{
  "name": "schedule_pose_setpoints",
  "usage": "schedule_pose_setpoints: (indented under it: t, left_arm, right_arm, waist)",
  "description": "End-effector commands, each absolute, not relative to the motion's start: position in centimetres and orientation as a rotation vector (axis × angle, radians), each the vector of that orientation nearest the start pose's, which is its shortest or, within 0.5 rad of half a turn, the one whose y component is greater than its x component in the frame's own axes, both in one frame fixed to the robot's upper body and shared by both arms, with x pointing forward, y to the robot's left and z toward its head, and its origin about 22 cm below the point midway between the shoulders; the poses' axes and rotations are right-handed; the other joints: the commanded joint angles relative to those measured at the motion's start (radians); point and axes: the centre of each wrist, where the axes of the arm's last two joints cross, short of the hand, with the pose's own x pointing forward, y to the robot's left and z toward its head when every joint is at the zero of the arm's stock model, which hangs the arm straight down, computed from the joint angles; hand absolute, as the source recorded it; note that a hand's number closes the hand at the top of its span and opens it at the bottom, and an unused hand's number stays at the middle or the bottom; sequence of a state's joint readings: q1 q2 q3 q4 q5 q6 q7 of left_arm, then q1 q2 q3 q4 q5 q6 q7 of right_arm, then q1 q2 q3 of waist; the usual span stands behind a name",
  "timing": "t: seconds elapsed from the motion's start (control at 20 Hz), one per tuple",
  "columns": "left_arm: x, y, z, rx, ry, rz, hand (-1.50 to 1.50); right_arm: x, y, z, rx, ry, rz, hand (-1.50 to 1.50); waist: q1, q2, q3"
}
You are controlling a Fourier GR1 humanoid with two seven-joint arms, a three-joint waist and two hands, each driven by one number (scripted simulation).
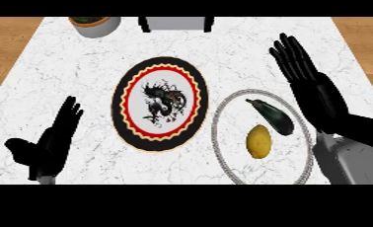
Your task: Pick the lemon from the placemat and place it in the plate
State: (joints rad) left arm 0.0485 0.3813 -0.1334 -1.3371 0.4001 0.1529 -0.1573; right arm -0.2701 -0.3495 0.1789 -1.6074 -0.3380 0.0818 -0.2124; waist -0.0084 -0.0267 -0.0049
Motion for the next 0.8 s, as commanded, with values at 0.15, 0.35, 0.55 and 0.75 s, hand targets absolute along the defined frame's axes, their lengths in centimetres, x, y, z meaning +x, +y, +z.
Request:
schedule_pose_setpoints:
  t: [0.15,0.35,0.55,0.75]
  left_arm:
    - [21.2,30.7,-5.0,0.157,-1.268,0.082,0.0]
    - [20.0,30.4,-6.1,0.117,-1.217,0.123,0.0]
    - [20.5,28.8,-5.7,0.088,-1.194,0.085,0.0]
    - [21.9,26.4,-4.0,0.038,-1.194,0.028,0.0]
  right_arm:
    - [27.3,-31.0,10.5,-0.277,-1.971,0.0,1.5]
    - [23.9,-40.1,7.8,-0.912,-1.622,0.002,1.5]
    - [21.0,-37.8,5.6,-1.112,-1.672,-0.338,-1.5]
    - [15.7,-32.9,3.3,-1.138,-1.701,-0.386,-1.5]
  waist:
    - [-0.067,0.015,0.005]
    - [-0.156,0.026,-0.007]
    - [-0.099,0.014,0.003]
    - [-0.034,0.019,0.005]
